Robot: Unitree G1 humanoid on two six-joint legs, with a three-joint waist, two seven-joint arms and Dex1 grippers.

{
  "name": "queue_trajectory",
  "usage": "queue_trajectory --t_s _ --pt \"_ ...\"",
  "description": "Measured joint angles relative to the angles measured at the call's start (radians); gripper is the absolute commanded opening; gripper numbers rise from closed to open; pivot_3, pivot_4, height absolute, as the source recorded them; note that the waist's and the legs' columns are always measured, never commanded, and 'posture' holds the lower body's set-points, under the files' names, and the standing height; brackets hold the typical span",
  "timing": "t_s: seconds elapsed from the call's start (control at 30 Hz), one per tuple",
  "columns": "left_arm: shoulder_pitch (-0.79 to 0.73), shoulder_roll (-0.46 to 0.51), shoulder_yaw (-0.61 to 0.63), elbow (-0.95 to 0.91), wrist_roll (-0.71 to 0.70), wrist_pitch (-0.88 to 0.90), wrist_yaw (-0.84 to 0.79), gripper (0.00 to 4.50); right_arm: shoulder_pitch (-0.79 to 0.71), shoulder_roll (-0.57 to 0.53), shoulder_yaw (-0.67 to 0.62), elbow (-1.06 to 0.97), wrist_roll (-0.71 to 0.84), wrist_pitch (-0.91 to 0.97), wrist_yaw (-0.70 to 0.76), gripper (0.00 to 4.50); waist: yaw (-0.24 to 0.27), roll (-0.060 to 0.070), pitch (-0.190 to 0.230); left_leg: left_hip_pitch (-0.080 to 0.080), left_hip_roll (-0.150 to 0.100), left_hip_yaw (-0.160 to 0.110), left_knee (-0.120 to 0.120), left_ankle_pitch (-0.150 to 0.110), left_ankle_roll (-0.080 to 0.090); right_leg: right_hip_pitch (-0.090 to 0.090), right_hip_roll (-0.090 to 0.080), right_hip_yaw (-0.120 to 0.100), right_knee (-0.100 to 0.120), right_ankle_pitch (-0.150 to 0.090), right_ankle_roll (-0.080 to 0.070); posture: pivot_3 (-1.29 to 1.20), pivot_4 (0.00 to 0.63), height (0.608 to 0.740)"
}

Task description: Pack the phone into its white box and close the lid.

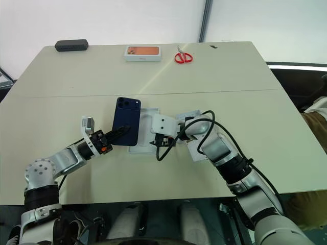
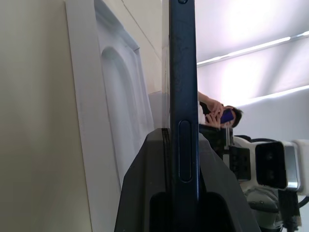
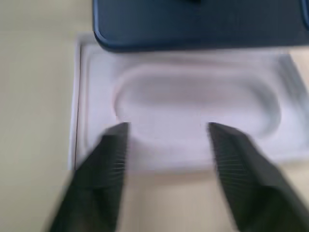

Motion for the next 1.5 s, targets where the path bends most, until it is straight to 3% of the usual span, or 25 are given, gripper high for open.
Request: queue_trajectory --t_s 0.33,0.5,0.53,0.6,0.77,1.5 --pt "0.062 -0.082 -0.041 -0.079 -0.018 -0.034 0.069 0.0 0.082 -0.063 -0.189 0.0 0.196 -0.034 0.054 4.48 0.005 0.0 0.0 0.0 0.0 0.0 0.0 0.0 0.0 0.001 0.0 0.0 0.0 0.0 0.0 0.0 0.15 0.74" --pt "0.063 -0.092 -0.06 -0.083 -0.013 -0.055 0.084 0.0 0.101 -0.084 -0.215 -0.028 0.253 -0.031 0.069 4.48 0.004 0.0 0.0 0.0 0.0 0.0 0.001 0.0 0.0 0.001 0.0 0.0 0.0 0.0 0.0 0.0 0.15 0.74" --pt "0.063 -0.092 -0.062 -0.083 -0.013 -0.055 0.085 1.01 0.103 -0.084 -0.216 -0.028 0.257 -0.031 0.066 4.5 0.004 0.0 0.0 0.0 0.0 0.0 0.001 0.0 0.0 0.001 0.001 0.0 0.0 0.0 0.0 0.0 0.15 0.74" --pt "0.058 -0.093 -0.069 -0.083 -0.018 -0.055 0.088 1.82 0.111 -0.084 -0.215 -0.029 0.258 -0.032 0.058 4.5 0.006 0.0 0.0 0.0 0.0 0.001 0.001 0.0 0.0 0.001 0.001 0.0 0.0 0.0 0.0 0.0 0.15 0.74" --pt "0.029 -0.092 -0.089 -0.116 -0.037 -0.049 0.091 4.42 0.115 -0.084 -0.203 -0.031 0.255 -0.042 0.041 4.5 0.009 0.0 0.0 0.001 0.0 0.001 0.001 0.0 0.0 0.002 0.001 0.0 0.0 0.0 0.0 0.0 0.15 0.74" --pt "0.004 0.071 -0.145 -0.184 -0.064 -0.009 0.111 4.47 0.093 -0.051 -0.143 -0.019 0.211 -0.115 -0.008 4.5 0.008 0.0 0.0 0.001 0.0 0.0 0.001 0.0 0.0 0.002 0.001 0.0 0.0 0.0 0.0 0.0 0.15 0.74"
